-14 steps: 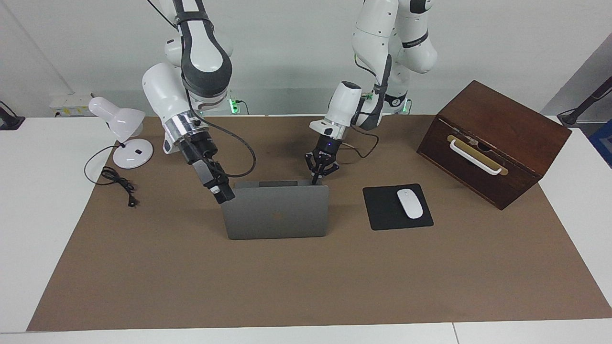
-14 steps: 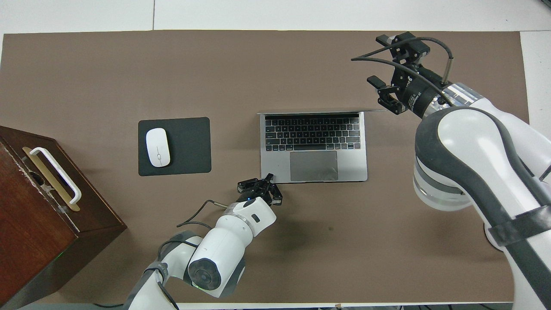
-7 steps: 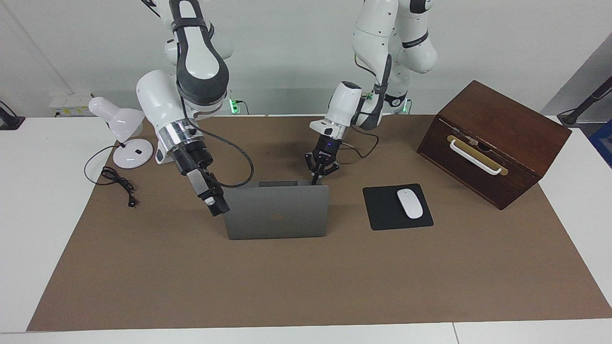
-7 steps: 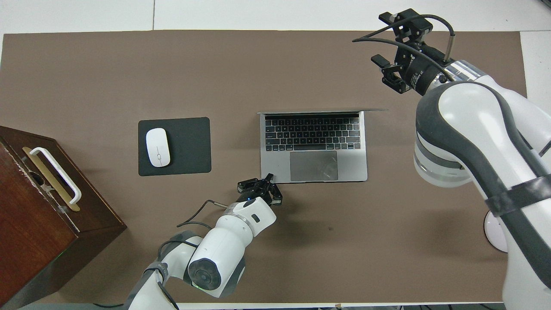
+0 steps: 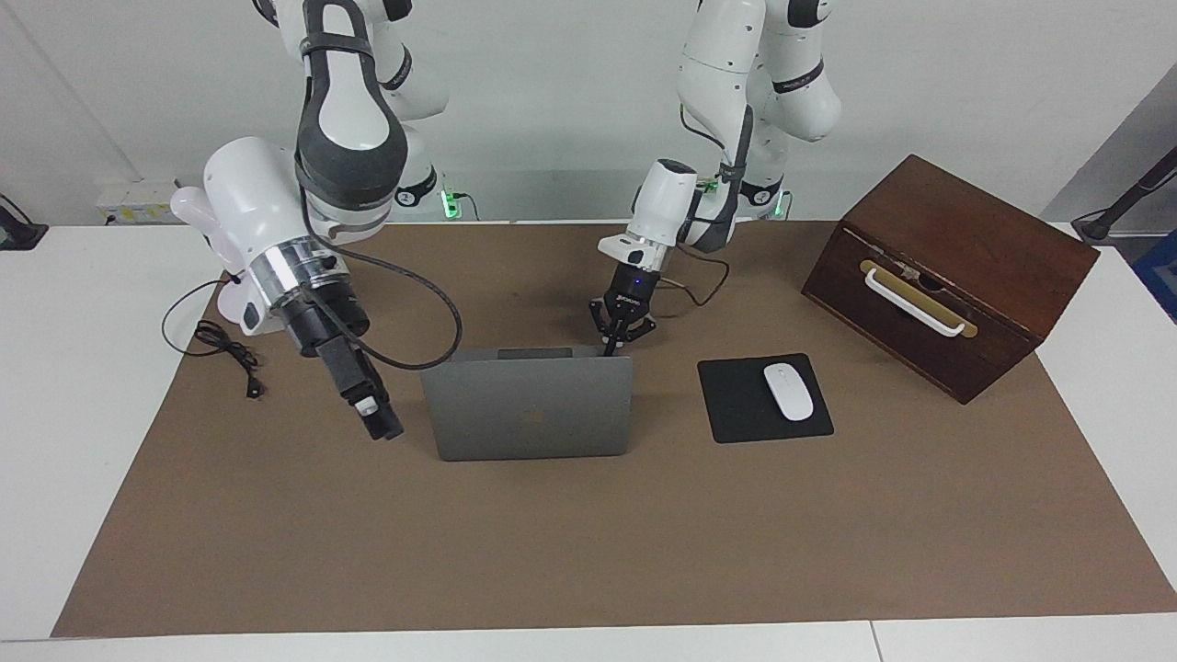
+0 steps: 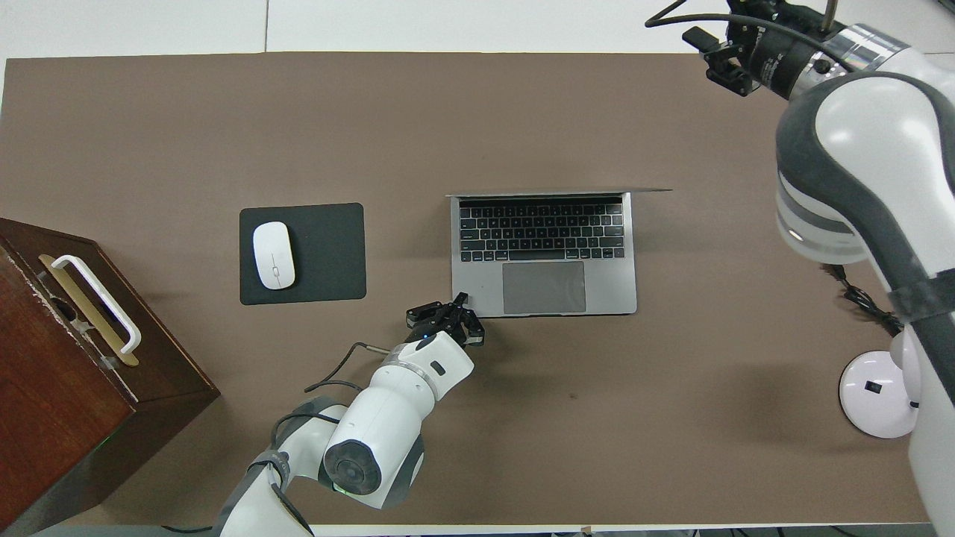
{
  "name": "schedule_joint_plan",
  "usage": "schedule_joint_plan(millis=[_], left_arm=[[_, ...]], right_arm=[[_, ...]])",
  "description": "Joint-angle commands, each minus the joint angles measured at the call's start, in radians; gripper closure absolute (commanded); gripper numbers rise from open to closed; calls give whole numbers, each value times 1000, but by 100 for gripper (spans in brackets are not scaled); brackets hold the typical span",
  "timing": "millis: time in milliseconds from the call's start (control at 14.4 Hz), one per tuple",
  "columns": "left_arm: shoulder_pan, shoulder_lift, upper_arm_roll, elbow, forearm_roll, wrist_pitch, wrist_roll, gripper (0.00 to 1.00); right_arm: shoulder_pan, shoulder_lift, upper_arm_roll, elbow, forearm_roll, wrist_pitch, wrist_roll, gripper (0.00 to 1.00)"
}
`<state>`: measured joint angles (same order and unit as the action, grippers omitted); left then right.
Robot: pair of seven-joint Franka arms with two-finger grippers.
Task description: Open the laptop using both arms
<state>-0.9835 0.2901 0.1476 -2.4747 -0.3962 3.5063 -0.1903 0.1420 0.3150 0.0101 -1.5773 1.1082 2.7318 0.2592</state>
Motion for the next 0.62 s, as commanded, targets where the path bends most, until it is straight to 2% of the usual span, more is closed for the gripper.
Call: schedule_joint_plan(millis=[0,278,555], left_arm=[[29,-23,3,4,-26,-4,2,100],[32,-97,3,-16,-50,-75,-6,100],[34,-147,3,-47,-59,-99,-8,100]], right_arm=[[-67,97,8,173,-150,-96,-32,0],[-146,167,8,331,-307,-231,-131,0],[-206,205,7,419,-315,-319,-344,0]])
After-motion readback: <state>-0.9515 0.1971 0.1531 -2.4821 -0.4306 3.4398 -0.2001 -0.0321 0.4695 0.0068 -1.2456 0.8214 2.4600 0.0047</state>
